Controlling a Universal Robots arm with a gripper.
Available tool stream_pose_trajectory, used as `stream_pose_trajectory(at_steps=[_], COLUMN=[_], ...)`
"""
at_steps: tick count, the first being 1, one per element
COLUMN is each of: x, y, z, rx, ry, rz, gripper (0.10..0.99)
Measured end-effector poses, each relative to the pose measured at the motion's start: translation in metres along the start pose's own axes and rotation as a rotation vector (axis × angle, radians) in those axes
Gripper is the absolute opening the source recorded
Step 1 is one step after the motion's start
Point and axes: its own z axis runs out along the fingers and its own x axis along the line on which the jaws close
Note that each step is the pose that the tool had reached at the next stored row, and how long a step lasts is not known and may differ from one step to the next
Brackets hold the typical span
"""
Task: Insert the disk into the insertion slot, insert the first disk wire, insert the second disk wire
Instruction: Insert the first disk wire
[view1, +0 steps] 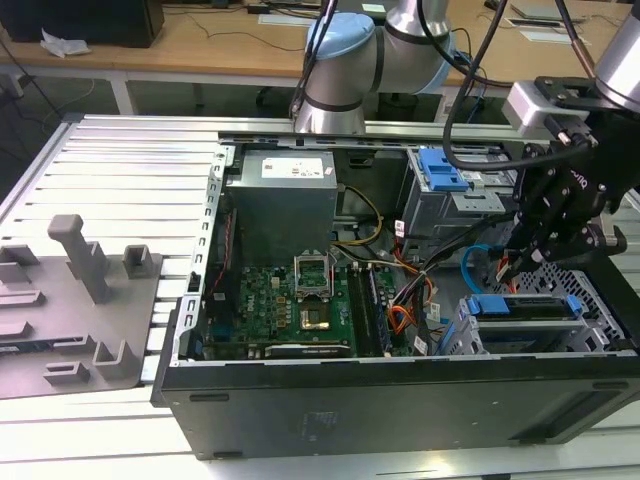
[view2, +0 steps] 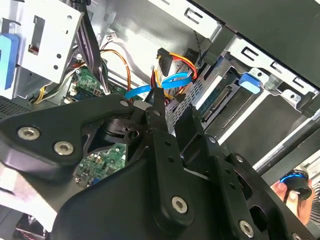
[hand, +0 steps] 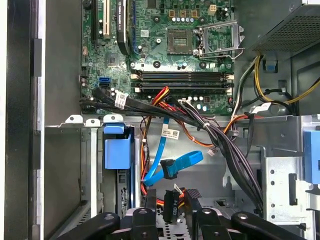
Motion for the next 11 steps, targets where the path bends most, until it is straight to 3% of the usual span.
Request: stream_pose_trajectory(at_steps=[3,6,11], x=[0.0,0.0002,0.0178], y=[0.0,0.0,-0.0015], z=[0.0001,0.0002,0.0], rx=[0.0,0.0,0.0], ry=[0.0,-0.0001,0.0], rz=[0.0,0.0,0.0], gripper=[0.173,0.173,0.173])
